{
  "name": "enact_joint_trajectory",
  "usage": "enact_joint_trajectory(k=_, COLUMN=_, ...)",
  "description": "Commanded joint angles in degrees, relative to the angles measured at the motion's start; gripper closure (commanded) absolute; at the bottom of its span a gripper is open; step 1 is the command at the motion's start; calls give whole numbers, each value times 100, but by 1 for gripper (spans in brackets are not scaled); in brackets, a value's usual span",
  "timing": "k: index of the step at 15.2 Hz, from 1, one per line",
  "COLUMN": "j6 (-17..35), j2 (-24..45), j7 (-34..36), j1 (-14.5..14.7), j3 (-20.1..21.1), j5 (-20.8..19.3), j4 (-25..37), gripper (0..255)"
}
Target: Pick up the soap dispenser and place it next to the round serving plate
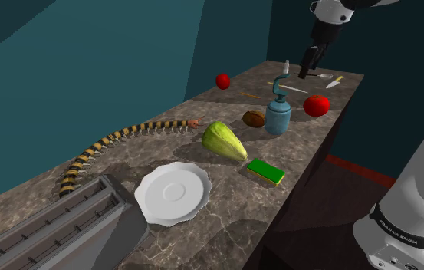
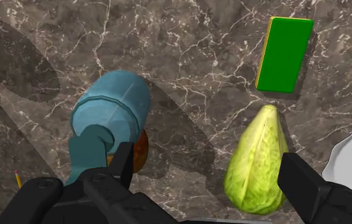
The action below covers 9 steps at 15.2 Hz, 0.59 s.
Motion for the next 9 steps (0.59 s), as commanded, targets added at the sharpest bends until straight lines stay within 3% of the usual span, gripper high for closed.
enact_joint_trajectory(k=1, j6=401, j2=284, j7=-245, j1=17, j3=-271, j5=9, j4=-21, gripper=0)
enact_joint_trajectory(k=5, j6=1109, j2=952, j7=-780, j1=127, j3=-821, j5=172, j4=77, gripper=0)
enact_joint_trajectory(k=9, j6=1742, j2=1739, j7=-1451, j1=349, j3=-1412, j5=588, j4=317, gripper=0)
